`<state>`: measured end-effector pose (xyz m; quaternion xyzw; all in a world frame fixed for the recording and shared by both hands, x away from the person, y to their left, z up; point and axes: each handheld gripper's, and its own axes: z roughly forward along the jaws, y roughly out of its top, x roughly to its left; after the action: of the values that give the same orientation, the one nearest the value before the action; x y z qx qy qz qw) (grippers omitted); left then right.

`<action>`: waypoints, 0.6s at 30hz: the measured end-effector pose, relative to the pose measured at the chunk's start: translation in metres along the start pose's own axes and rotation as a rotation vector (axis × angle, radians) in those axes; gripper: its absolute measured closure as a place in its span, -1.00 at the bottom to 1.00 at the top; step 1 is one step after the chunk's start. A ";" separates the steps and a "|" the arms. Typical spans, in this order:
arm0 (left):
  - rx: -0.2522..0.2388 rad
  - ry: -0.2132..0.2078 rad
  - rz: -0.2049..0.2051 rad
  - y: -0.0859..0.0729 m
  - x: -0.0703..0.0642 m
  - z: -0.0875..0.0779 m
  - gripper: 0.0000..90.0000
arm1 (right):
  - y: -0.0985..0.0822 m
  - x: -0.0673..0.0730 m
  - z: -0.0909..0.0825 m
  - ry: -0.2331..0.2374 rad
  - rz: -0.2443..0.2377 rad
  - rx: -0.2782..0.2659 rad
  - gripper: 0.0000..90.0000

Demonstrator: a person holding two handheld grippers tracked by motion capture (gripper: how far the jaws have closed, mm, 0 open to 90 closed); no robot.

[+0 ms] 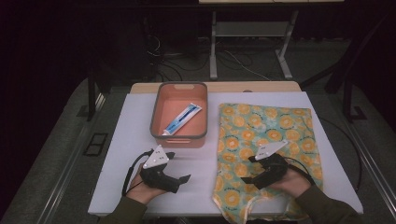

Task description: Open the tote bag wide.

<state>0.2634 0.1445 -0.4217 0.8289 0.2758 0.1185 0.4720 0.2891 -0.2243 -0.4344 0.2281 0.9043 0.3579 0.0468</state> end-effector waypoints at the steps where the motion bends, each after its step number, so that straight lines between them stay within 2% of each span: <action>1: 0.001 -0.001 0.002 0.000 0.000 0.000 -0.94 | 0.001 0.002 0.003 0.011 -0.008 0.006 -0.62; 8: 0.001 -0.001 0.003 0.000 -0.001 0.000 -0.94 | 0.004 0.021 0.019 0.072 -0.088 0.040 -0.65; 10: 0.003 0.000 0.004 0.000 -0.001 0.000 -0.94 | 0.005 0.025 0.021 0.084 -0.092 0.044 -0.65; 14: 0.002 0.001 0.003 0.000 -0.001 0.000 -0.94 | 0.004 0.029 0.025 0.076 -0.136 0.067 -0.64; 16: 0.003 0.001 0.002 0.000 -0.001 0.000 -0.94 | 0.003 0.032 0.025 0.056 -0.161 0.071 -0.53; 18: 0.004 0.002 0.004 0.000 -0.001 0.000 -0.93 | 0.004 0.032 0.024 0.063 -0.169 0.068 -0.33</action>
<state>0.2629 0.1437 -0.4219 0.8303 0.2746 0.1196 0.4699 0.2678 -0.1929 -0.4471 0.1412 0.9329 0.3287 0.0407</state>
